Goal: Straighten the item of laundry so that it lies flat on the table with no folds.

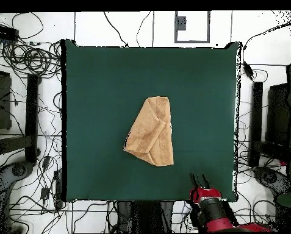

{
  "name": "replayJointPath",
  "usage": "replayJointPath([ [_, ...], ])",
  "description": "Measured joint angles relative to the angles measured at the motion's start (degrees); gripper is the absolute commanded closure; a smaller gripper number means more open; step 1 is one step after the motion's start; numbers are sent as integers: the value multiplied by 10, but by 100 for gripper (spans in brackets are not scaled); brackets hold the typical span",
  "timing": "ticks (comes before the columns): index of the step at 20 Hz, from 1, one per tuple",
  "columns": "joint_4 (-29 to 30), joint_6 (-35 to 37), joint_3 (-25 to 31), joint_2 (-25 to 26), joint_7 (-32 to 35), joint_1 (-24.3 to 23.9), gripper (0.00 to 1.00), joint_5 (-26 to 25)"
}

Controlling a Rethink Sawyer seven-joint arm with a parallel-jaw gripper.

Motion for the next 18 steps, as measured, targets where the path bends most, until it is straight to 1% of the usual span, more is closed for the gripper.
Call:
replayJointPath([
  [2, -9, -13, 0, 0, 0, -11, 0, 8],
  [5, -20, -23, 0, 0, 0, -11, 0, 22],
  [9, -17, -23, 0, -4, 0, 12, 0, 89],
  [10, -17, -23, 0, -4, 0, 13, 0, 93],
  [12, -1, -21, -2, -10, 0, 43, 0, 146],
  [14, 13, -16, -2, -13, 0, 67, 0, 174],
  [18, 40, -14, -3, -18, 0, 100, 0, 210],
])
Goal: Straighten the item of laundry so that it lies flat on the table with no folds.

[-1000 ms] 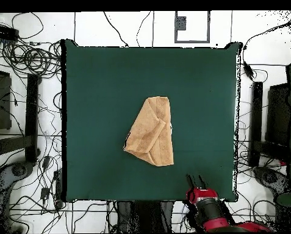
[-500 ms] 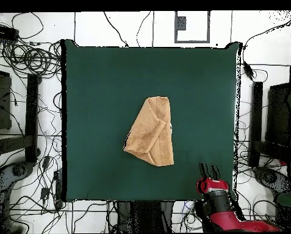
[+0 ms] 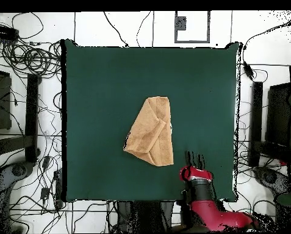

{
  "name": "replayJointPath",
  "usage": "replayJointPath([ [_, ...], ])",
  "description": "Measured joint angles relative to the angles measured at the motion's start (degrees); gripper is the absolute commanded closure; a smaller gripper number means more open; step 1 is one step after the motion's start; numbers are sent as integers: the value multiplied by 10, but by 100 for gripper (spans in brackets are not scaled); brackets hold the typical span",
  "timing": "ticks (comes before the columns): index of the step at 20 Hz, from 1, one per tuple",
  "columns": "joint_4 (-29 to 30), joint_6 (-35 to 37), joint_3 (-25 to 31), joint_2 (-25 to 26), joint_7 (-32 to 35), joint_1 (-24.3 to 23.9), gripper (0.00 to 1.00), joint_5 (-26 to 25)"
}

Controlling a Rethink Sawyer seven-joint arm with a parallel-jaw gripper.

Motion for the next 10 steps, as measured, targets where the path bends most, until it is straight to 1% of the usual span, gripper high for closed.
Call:
replayJointPath([
  [3, 30, 0, -9, -1, 0, 22, 0, 23],
  [8, 53, -3, -17, 3, 0, 29, 0, 24],
  [10, 58, -18, -19, 14, 0, 29, 0, 24],
])
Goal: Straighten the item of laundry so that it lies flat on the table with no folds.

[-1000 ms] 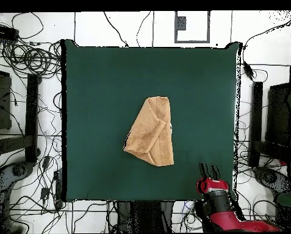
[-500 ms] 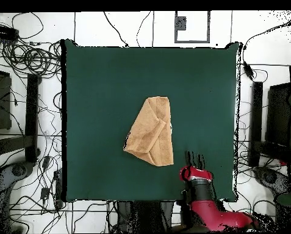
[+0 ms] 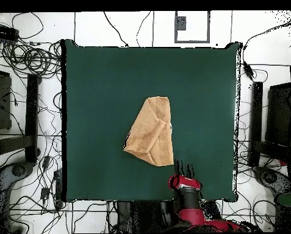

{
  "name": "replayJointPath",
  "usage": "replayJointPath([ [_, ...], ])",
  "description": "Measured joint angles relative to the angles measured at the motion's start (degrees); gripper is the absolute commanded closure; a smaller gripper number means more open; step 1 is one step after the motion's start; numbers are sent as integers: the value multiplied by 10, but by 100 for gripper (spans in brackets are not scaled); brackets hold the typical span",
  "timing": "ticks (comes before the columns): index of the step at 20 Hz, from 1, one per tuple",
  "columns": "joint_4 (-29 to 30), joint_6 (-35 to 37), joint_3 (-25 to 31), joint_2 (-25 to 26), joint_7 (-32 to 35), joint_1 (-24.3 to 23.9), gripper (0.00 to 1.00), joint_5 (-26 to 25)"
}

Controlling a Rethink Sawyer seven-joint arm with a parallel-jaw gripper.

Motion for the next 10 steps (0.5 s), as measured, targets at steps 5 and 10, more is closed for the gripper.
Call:
replayJointPath([
  [5, 1, -98, 0, 52, 0, 1, 0, 14],
  [10, -3, -88, 0, 83, 0, 20, 0, -13],
])
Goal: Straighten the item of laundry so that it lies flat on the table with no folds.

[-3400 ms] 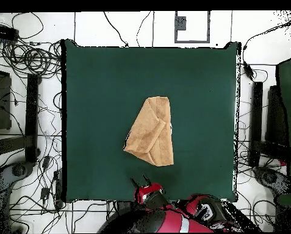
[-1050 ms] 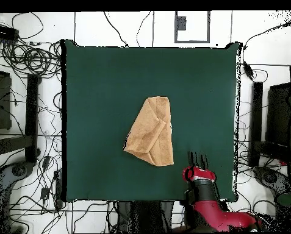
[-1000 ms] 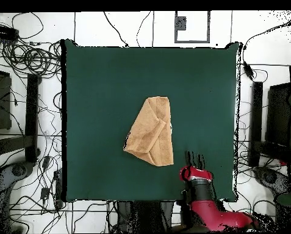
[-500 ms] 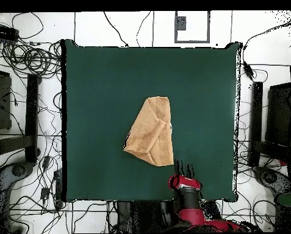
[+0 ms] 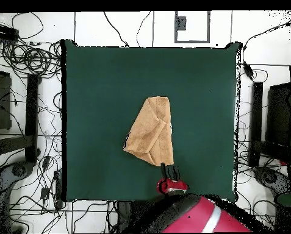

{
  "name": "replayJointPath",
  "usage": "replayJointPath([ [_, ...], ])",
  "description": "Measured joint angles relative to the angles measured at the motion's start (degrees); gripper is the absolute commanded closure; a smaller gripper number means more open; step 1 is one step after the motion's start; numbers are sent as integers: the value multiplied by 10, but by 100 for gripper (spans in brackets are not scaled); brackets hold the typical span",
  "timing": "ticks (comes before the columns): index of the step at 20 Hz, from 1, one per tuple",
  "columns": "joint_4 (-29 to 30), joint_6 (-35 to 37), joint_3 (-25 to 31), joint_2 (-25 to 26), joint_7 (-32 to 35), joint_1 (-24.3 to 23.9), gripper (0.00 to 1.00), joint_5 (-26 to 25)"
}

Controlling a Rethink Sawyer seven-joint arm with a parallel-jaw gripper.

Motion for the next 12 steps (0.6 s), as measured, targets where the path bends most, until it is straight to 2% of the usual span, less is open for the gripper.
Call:
replayJointPath([
  [5, -14, 149, 0, 20, 0, 36, 0, -91],
  [9, -17, 255, 0, 19, 0, 41, 0, -119],
  [12, -19, 276, 0, 15, 0, 39, 0, -119],
])
